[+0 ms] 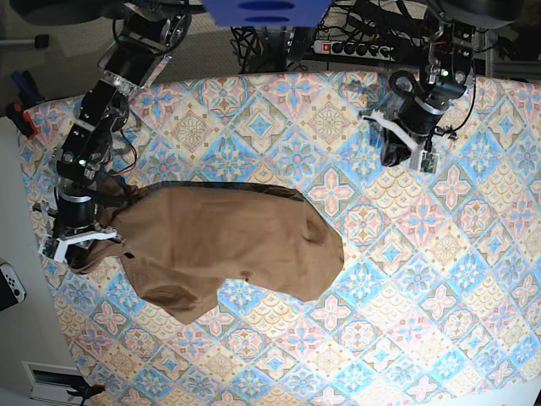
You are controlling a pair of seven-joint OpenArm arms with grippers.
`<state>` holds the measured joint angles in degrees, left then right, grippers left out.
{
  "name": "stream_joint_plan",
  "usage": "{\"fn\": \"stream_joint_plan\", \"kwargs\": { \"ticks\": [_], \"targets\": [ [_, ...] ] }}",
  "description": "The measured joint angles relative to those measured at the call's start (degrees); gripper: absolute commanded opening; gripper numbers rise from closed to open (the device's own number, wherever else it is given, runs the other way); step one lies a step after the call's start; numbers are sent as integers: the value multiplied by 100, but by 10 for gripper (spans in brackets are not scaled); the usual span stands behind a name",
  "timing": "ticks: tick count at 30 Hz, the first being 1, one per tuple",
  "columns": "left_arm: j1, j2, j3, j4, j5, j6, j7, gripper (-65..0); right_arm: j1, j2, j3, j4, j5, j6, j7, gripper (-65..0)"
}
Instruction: Layout the t-shirt on the table in an organized manner, then fold the t-shirt properly
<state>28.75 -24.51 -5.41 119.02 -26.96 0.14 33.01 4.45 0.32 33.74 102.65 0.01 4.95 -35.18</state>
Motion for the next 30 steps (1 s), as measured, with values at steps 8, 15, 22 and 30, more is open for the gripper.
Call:
{"fn": "stream_joint_plan", "kwargs": {
  "ticks": [8,15,22,30],
  "targets": [
    [-1038,195,1198,-15,1541,-59,527,-387,-109,42,13,4,0,-39,-33,-650],
    [-1840,1019,1421,-520,2741,-39,560,-295,-332,46,7,4,-2,-11,-63,-650],
    [-2450,1143,2441,-1644,3545,-44,608,-292,-291,31,9,4,0,-13,-13,-650],
    [-3206,1499,2599,-2955,3515,-42,555,-294,-420,31,4,9,-2,-11,-20,-650]
  ]
}}
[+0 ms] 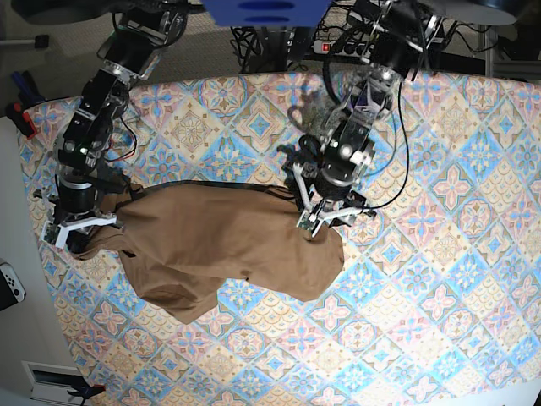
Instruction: Layout the t-shirt on the table in an organized manner, then fold the t-shirt properly
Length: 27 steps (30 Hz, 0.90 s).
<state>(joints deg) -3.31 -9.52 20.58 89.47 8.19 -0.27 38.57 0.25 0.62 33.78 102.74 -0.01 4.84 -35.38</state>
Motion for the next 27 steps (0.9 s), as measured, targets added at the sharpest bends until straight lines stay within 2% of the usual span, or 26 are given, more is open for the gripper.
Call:
{"fn": "stream_joint_plan", "kwargs": {
  "ticks": [2,4,8,10,14,19,22,24,27],
  "targets": [
    [-192,46,66,-286,-2,-7,-13,-305,-22,-20,0,0,0,7,-37,-650],
    [-372,74,271,-448,4,2,-7,-360,-9,-11,2,2,2,-7,-13,-650],
    [-588,127,590,-492,0,2,-17,-576,-13,-13,2,2,0,-7,7,-650],
    [-680,208,719,-605,20,0,-37,-650,-81,-13,0,2,0,9,22,-650],
    [-765,485,579,-883,-7,-15,-35,-650,-127,-13,2,0,0,-9,-20,-650],
    [-826,505,472,-750,0,9,59,-650,-125,-15,13,0,0,-11,2,-650],
    [-579,448,468,243,44,2,118,-650,-122,-13,15,2,0,7,11,-650],
    [-422,262,496,1036,-48,-50,411,-650,-122,-15,13,2,-4,9,-4,-650],
    [-142,46,455,2046,-24,-413,916,-650,-118,-13,13,2,-2,-11,-2,-650]
  ]
}}
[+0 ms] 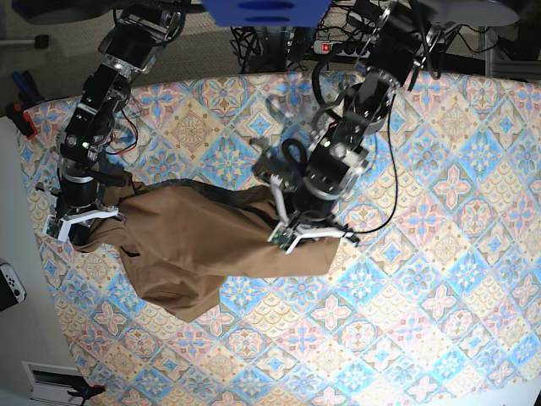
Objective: Layout the t-shirt on the table in an organized manner, then fold the t-shirt properly
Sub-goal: 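Drag the held fabric with the left gripper, spreading the shirt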
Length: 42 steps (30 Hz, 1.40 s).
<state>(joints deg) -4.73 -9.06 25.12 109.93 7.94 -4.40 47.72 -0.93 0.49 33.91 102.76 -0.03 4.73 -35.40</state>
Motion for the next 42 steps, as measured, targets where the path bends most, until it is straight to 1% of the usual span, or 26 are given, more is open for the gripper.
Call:
{"fn": "stream_joint_plan", "kwargs": {
  "ticks": [1,4,6,10,11,13,16,18,20,22,24,27,28,34,36,37,39,42],
  "targets": [
    [122,-35,-63,310,28,-170,195,-650,2,0,-2,0,0,-2,4,-650],
    [435,-129,-470,931,11,-557,380,-650,7,-4,-17,0,2,39,26,-650],
    [575,-155,-741,1027,50,-802,402,-650,9,0,-15,0,2,17,28,-650],
    [656,-133,-1539,1005,28,-1209,466,-650,7,-2,-15,2,2,2,28,-650],
    [592,-127,-1716,964,74,-1272,463,-650,11,0,-15,0,0,22,17,-650],
    [251,-129,-1821,702,107,-1515,505,-650,17,-2,-17,-2,2,26,2,-650],
    [-380,-94,-1801,-151,44,-1703,398,-650,35,0,-17,-11,0,22,-35,-650],
    [-748,13,-1788,-892,76,-1746,409,-650,50,9,-63,-103,7,20,-46,-650],
    [-1213,136,-1794,-1716,122,-1834,426,-650,63,61,-205,-341,2,-17,-343,-650],
    [-1670,197,-1792,-2428,98,-1827,409,-650,11,24,-339,-538,-17,0,-560,-650],
    [-2009,238,-1751,-2828,70,-1812,380,-650,-9,-4,-393,-549,4,33,-533,-650],
    [-2142,260,-1510,-2918,131,-1792,376,-650,57,17,-393,-540,2,22,-435,-650],
    [-2127,286,-1462,-2916,125,-1792,376,-637,57,33,-391,-542,2,22,-450,-650],
    [-1987,328,-1377,-2857,90,-1792,374,-422,13,33,-387,-544,0,17,-483,-650],
    [-1947,302,-1397,-2857,70,-1794,376,-375,26,31,-387,-544,2,20,-483,-650],
    [-1915,297,-1412,-2852,70,-1792,374,-362,28,31,-387,-544,0,20,-481,-650],
    [-1814,299,-1425,-2702,61,-1792,407,-355,26,33,-387,-544,2,20,-483,-650],
    [-1596,350,-1674,-1996,17,-1812,372,-352,28,33,-389,-544,0,2,-487,-650]
  ]
}}
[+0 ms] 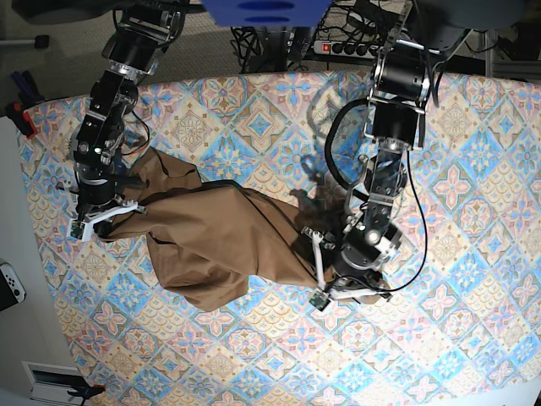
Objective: Layout the t-shirt on the table in an organized manner, then fold the t-shirt properly
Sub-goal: 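Drag the held fabric with the left gripper, spreading the shirt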
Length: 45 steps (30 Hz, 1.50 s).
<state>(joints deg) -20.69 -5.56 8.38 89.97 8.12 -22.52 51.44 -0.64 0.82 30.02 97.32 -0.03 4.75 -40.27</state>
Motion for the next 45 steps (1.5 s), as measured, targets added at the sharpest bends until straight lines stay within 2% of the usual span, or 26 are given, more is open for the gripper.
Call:
{"fn": "stream_joint_plan", "kwargs": {
  "ticks": [4,7,10,14,18,20,23,26,33,37,43,45],
  "targets": [
    [109,127,-282,881,46,22,37,-352,-4,0,2,-2,0,-2,-2,-650],
    [494,125,-295,1379,28,2,11,-351,-2,-2,2,-4,2,0,2,-650],
    [1075,129,-398,1602,-7,-304,33,-351,-13,-2,-2,-4,2,11,0,-650],
    [1692,190,-1106,1755,-9,-625,42,-348,-4,0,-2,-7,2,15,2,-650],
    [1812,284,-2127,1755,-813,-911,42,-273,-15,-2,-2,-7,0,13,0,-650],
    [1801,264,-2365,1755,-1054,-925,28,-251,-15,0,-2,-7,0,17,2,-650],
    [1799,144,-2319,1718,-1097,-1152,46,-249,-17,0,-4,-7,2,17,0,-650],
    [1746,131,-2037,1300,-1106,-1145,15,-245,-26,13,-186,7,-2,-4,4,-650],
    [1449,138,-2009,356,-1137,-1176,13,-245,-24,2,-332,13,0,-2,-2,-650],
    [1338,142,-2002,44,-1121,-1161,-503,-249,-24,13,-330,15,0,0,-2,-650],
    [1169,-96,-1165,-675,-942,-1169,-684,-256,-24,11,-330,17,0,-2,2,-650],
    [1165,-76,-1145,-710,-938,-1143,-710,-295,-20,13,-337,17,0,-2,0,-650]
  ]
}}
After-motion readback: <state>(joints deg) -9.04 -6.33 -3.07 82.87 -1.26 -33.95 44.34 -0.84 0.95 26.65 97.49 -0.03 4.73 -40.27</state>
